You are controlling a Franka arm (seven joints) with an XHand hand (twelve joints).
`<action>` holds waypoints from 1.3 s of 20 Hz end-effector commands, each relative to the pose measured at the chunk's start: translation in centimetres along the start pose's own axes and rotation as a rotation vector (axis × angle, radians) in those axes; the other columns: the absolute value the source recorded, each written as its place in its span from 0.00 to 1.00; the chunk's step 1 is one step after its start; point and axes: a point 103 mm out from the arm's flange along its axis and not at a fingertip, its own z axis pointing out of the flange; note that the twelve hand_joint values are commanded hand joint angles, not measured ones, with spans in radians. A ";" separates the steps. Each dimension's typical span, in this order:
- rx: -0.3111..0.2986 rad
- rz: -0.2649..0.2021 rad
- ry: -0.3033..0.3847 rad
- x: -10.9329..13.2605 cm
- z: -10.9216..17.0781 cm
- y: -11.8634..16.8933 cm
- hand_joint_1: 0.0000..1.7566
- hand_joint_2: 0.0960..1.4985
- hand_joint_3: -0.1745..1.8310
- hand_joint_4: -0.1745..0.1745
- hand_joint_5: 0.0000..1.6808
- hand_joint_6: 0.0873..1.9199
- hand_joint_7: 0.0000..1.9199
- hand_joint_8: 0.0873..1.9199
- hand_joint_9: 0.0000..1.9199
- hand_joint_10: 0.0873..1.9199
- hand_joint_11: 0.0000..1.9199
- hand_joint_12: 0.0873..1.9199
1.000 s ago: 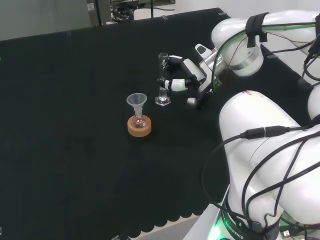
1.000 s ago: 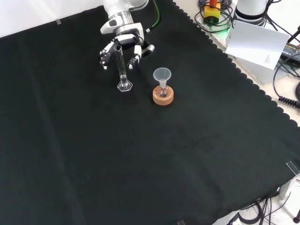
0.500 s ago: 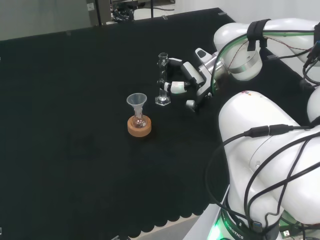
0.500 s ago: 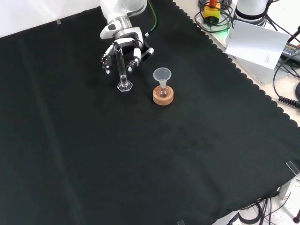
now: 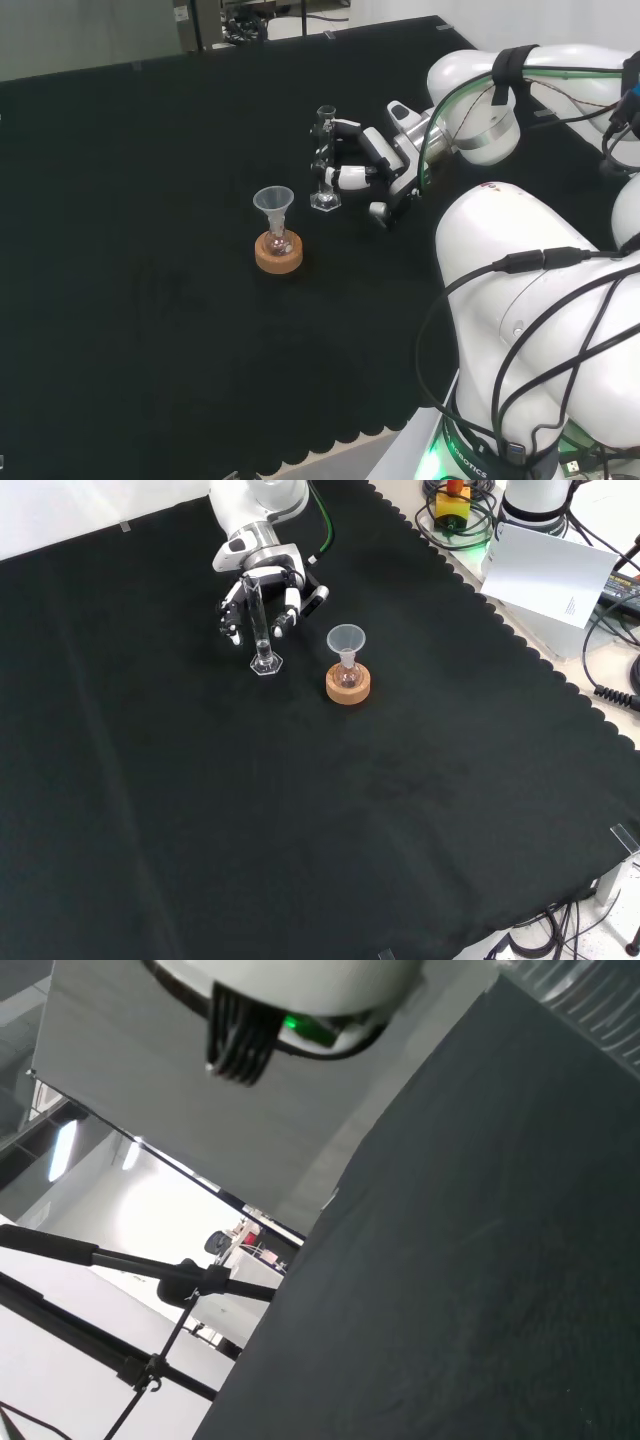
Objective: Pick up the graduated cylinder.
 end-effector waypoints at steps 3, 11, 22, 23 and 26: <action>-0.007 0.009 -0.011 0.1 0.0 -0.1 0.65 0.42 0.39 0.40 0.40 0.30 0.34 0.30 0.54 0.14 0.47 0.50; -0.017 0.027 -0.056 0.2 0.0 -0.1 0.66 0.53 0.32 0.33 0.53 0.35 0.43 0.30 0.61 0.09 0.55 0.45; 0.091 0.064 -0.348 2.5 -2.2 0.4 0.72 0.71 0.09 0.00 0.60 0.47 0.54 0.47 0.72 0.02 0.64 0.37; 0.104 0.063 -0.365 2.8 -2.5 0.4 0.72 0.71 0.09 0.00 0.61 0.47 0.54 0.46 0.72 0.02 0.64 0.37; 0.139 0.056 -0.422 3.6 -3.3 0.6 0.72 0.71 0.09 0.00 0.61 0.46 0.55 0.45 0.73 0.01 0.65 0.37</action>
